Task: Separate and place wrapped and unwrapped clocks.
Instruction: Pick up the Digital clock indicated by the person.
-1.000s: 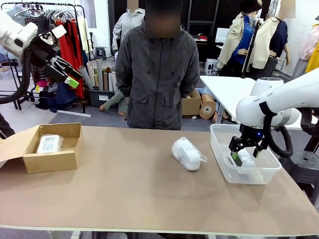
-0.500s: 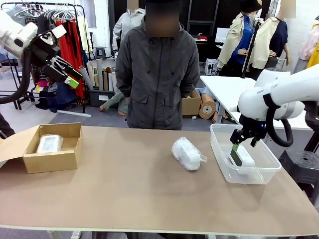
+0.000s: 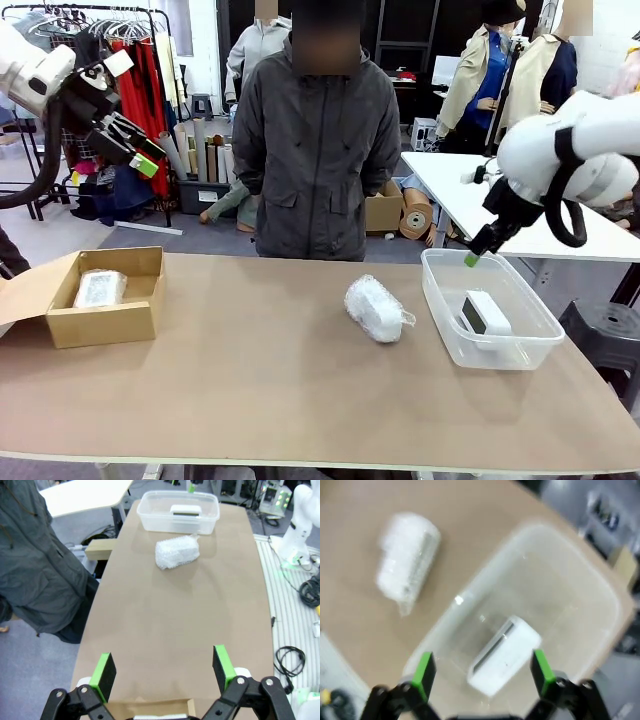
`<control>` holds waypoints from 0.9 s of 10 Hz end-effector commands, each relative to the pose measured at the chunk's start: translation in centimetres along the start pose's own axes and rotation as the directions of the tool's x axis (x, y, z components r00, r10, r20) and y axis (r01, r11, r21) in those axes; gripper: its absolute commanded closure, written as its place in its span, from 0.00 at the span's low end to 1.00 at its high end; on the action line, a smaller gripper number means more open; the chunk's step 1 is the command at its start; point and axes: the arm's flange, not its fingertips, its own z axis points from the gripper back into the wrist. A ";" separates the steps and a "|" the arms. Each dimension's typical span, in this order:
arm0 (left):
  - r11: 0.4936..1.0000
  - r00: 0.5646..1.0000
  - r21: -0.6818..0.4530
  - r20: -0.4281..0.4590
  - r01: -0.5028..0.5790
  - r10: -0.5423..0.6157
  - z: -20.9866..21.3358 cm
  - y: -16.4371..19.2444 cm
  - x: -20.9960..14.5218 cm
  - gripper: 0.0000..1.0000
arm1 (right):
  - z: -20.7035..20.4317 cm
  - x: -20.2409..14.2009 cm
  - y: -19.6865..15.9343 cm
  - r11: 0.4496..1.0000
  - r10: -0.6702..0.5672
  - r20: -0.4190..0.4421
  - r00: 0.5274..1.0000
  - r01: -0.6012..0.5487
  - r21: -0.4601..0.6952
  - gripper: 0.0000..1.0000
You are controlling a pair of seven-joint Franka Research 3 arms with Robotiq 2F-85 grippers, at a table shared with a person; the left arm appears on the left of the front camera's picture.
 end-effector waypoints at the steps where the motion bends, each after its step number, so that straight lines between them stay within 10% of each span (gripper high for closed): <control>1: 1.000 1.000 -0.004 0.002 0.011 -0.011 0.1 -0.2 0.0 0.00 | 2.2 0.1 -0.8 0.971 0.136 0.101 0.986 -0.153 0.184 0.00; 9: 1.000 1.000 -0.004 0.002 0.011 -0.011 0.1 -0.2 0.0 0.00 | 6.8 4.5 0.2 0.847 0.379 0.492 0.784 -0.508 0.155 0.00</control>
